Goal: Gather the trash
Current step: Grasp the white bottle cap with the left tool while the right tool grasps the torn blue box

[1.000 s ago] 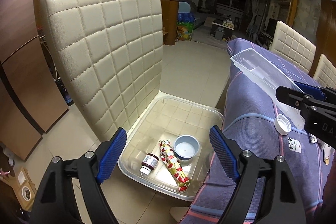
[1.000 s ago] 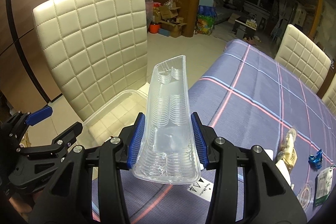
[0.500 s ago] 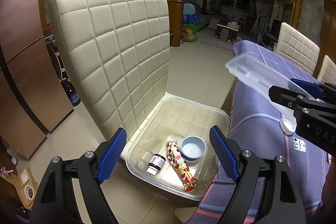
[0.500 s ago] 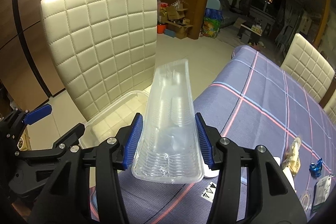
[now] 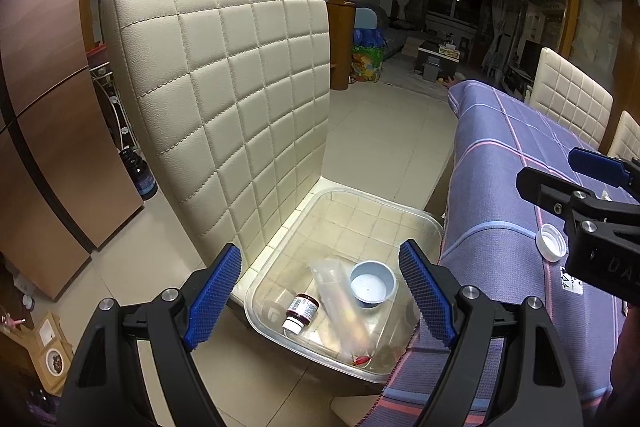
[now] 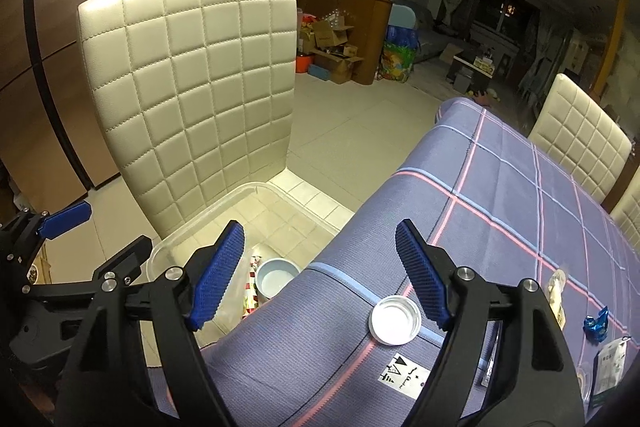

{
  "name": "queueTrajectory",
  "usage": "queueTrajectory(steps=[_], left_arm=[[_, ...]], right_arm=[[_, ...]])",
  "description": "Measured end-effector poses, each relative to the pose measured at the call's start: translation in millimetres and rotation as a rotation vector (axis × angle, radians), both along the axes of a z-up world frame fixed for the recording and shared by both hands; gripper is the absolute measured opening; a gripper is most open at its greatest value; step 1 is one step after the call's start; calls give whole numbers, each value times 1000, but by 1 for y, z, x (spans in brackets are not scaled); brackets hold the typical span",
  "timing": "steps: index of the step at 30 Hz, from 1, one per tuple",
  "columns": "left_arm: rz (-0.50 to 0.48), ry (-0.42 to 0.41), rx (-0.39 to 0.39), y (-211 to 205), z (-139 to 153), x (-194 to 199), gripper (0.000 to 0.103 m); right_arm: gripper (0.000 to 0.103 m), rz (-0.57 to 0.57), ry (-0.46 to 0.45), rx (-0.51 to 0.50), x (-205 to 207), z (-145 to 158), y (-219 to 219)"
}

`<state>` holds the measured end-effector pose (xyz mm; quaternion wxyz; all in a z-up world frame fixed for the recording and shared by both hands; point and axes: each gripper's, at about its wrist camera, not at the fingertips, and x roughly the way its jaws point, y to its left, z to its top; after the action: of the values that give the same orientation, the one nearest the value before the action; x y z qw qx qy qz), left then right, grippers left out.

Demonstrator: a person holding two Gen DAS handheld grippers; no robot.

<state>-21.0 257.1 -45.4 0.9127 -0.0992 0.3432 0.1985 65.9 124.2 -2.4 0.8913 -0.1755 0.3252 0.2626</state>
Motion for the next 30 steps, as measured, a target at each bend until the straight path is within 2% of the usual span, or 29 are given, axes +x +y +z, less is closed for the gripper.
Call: queueTrajectory(steps=[14, 22, 30], left_arm=[[-72, 4, 16, -32, 8, 13, 79], [-189, 2, 5, -77, 17, 30, 79], [-342, 45, 33, -149, 13, 61, 79]], right_arm=[[78, -93, 26, 16, 12, -5, -47], [78, -227, 28, 10, 19, -13, -120], [78, -387, 141, 22, 23, -41, -206]])
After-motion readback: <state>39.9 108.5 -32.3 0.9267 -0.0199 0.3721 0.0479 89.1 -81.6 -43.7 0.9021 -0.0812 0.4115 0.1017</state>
